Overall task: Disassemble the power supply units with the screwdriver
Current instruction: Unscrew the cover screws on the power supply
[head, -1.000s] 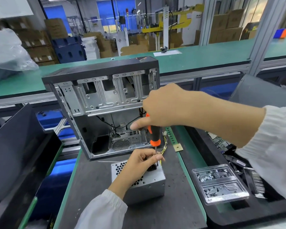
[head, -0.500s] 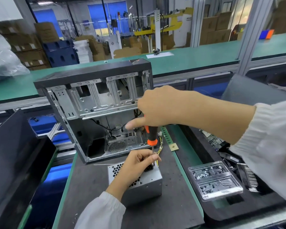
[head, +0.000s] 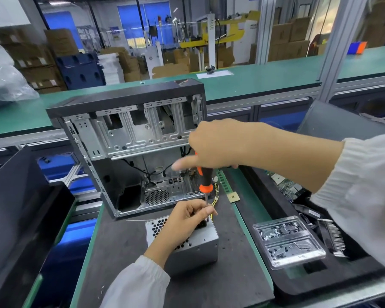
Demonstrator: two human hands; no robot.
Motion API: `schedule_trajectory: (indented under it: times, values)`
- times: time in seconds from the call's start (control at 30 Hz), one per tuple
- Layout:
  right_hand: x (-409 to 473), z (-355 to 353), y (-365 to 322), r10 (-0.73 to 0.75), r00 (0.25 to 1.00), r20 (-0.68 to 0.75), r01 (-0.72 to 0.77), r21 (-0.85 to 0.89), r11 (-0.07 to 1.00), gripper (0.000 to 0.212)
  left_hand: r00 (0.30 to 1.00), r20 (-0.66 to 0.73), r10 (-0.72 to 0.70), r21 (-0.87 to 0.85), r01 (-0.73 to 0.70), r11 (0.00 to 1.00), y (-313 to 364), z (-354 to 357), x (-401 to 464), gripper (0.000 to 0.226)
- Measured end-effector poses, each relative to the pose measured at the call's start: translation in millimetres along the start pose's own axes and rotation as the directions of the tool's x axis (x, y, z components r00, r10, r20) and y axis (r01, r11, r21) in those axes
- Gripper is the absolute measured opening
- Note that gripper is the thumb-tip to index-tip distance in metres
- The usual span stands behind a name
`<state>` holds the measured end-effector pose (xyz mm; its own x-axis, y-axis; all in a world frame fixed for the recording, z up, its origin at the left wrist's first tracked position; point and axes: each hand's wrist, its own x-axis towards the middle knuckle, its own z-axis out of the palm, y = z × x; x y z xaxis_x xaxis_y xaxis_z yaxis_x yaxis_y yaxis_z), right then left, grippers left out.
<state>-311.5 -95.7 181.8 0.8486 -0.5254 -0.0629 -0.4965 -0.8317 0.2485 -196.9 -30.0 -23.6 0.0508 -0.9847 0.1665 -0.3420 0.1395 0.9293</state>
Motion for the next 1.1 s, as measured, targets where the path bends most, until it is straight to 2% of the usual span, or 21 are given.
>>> schedule_trajectory:
  times: [0.07, 0.13, 0.2, 0.3, 0.4, 0.47, 0.53, 0.6, 0.67, 0.73, 0.77, 0.83, 0.9, 1.03, 1.1]
  values:
    - [1.9, 4.4, -0.9, -0.006, 0.997, -0.071, 0.002, -0.052, 0.999, 0.055, 1.0, -0.004, -0.005, 0.016, 0.005, 1.0, -0.3, 0.7, -0.6, 0.025]
    - [4.0, 3.1, 0.8, -0.059, 0.998, -0.018, 0.058, -0.064, 0.996, 0.044, 1.0, 0.006, -0.016, 0.021, 0.016, 1.0, -1.4, 1.3, -0.1, 0.026]
    - [3.8, -3.9, 6.5, -0.168, 0.981, 0.098, 0.167, 0.017, 0.986, 0.012, 1.0, 0.01, -0.021, 0.015, 0.021, 1.0, -2.4, 1.4, 0.2, 0.026]
    - [1.6, -12.9, 12.2, -0.246, 0.941, 0.233, 0.201, 0.202, 0.959, 0.03, 1.0, 0.01, -0.013, 0.007, 0.013, 1.0, -3.2, 1.1, 0.7, 0.027]
    - [-0.8, -7.3, 5.6, -0.128, 0.976, 0.177, 0.081, 0.251, 0.965, 0.048, 1.0, 0.005, 0.0, -0.001, 0.0, 1.0, -3.5, 1.4, 0.8, 0.032]
    - [-1.1, -1.3, -2.1, -0.025, 0.999, 0.042, 0.02, 0.112, 0.993, 0.059, 1.0, 0.003, 0.003, 0.01, -0.003, 1.0, -3.2, 1.3, 0.3, 0.034]
    - [3.4, 4.9, -3.1, -0.011, 0.997, -0.073, 0.012, 0.024, 1.0, 0.055, 1.0, 0.001, -0.001, 0.026, 0.001, 1.0, -3.2, 1.2, -0.1, 0.03]
    - [6.6, 2.4, 0.1, -0.069, 0.998, 0.013, 0.068, 0.062, 0.996, 0.037, 1.0, -0.005, -0.007, 0.039, 0.007, 0.999, -4.2, 1.0, -0.2, 0.029]
    - [9.2, -2.8, 7.6, -0.16, 0.975, 0.154, 0.129, 0.192, 0.973, 0.01, 1.0, -0.006, -0.007, 0.025, 0.007, 1.0, -4.5, 1.4, 0.1, 0.032]
    - [9.2, -7.4, 11.2, -0.224, 0.954, 0.198, 0.165, 0.278, 0.946, 0.026, 1.0, 0.0, -0.005, 0.006, 0.005, 1.0, -4.4, 2.1, 0.1, 0.034]
    - [8.3, -8.6, 9.9, -0.212, 0.96, 0.184, 0.156, 0.278, 0.948, 0.037, 1.0, -0.001, -0.003, 0.0, 0.003, 1.0, -4.5, 2.2, 0.4, 0.035]
    - [7.2, -6.1, 6.8, -0.119, 0.983, 0.139, 0.084, 0.234, 0.969, 0.068, 1.0, -0.009, -0.003, -0.004, 0.003, 1.0, -4.5, 2.3, 0.5, 0.035]
    - [4.6, -1.6, 1.5, -0.024, 0.995, 0.1, 0.0, 0.238, 0.971, 0.078, 1.0, -0.013, 0.004, -0.003, -0.004, 1.0, -4.9, 2.6, 0.7, 0.035]
    - [7.9, 8.5, -2.3, 0.02, 0.996, -0.084, -0.015, 0.067, 0.998, 0.055, 1.0, -0.008, 0.004, -0.016, -0.004, 1.0, -5.0, 3.1, 1.6, 0.037]
    - [10.3, 6.6, 3.0, -0.046, 0.999, 0.0, 0.046, 0.085, 0.995, 0.032, 1.0, -0.01, 0.012, -0.034, -0.012, 0.999, -4.4, 2.8, 2.7, 0.035]
